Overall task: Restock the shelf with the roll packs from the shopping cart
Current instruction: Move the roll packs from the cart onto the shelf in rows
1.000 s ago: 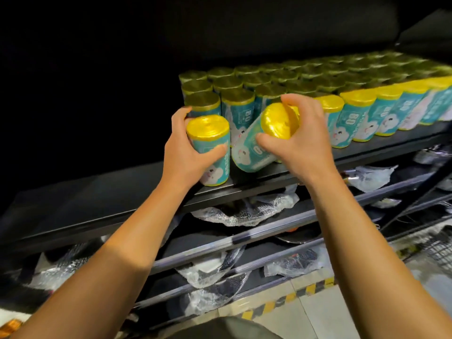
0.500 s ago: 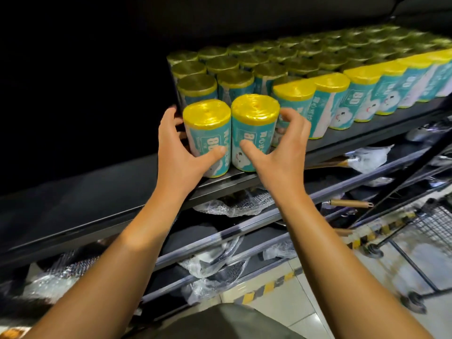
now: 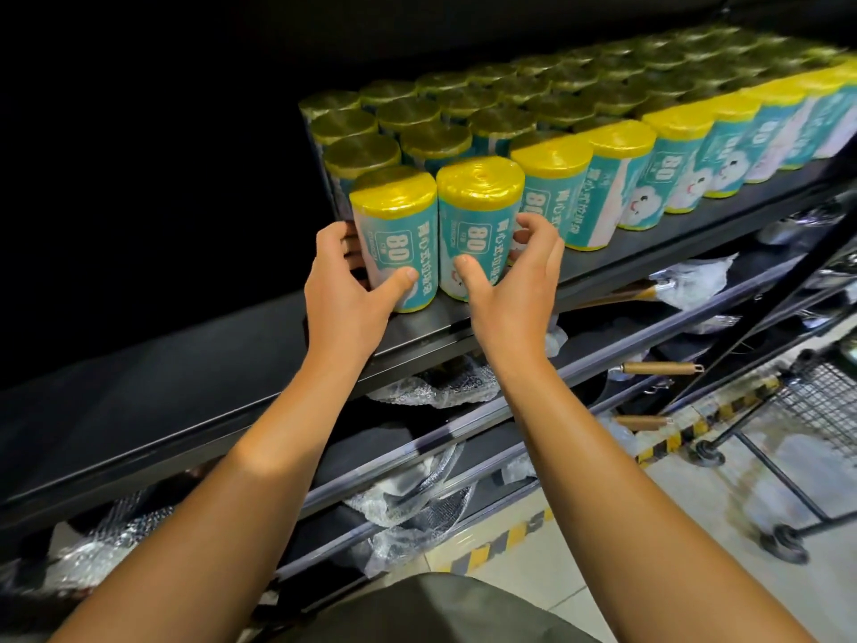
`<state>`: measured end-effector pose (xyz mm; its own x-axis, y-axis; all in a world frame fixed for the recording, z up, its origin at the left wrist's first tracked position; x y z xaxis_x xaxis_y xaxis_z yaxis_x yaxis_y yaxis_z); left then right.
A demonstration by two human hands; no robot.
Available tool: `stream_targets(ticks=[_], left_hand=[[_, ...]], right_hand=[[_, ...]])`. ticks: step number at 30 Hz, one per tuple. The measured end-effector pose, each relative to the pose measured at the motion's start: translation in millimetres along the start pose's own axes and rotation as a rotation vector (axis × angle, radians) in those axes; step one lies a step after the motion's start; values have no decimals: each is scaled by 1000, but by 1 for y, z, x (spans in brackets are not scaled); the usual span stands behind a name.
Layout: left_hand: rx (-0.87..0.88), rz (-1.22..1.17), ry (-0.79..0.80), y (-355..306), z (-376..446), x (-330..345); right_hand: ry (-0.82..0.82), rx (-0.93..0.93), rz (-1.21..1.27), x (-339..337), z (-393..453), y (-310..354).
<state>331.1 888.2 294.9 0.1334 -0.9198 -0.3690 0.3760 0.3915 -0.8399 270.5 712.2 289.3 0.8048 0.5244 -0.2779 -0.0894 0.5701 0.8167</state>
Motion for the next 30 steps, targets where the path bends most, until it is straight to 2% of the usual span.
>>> stream_targets(ticks=[9,16,20,25,30], left_hand=[[-31,-24,20,3,4,-2],[-57,-53,44,3,-1,-1],[-130,-7,-6,1,-27,-5],[-29,78,30,-23,-80,2],[16,113,97,-58,-140,55]], right_hand=[[5,82,15,16,1,3],[124,121,29,3,-4,0],[198,98,28,-16,-28,-2],[305,77,9,-52,-50,-13],[334,97,-19,-121,-62,-46]])
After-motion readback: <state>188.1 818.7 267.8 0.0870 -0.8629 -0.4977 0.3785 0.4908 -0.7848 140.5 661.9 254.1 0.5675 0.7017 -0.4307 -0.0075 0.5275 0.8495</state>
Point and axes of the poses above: each hand's wrist, its own z-axis towards the middle knuckle, its own x-axis out of the palm, y = z × x, the point moved 5 cm from there along z, towards the middle knuckle, and after that the axes turned 1 degree about -y, right-handed, at the moved point
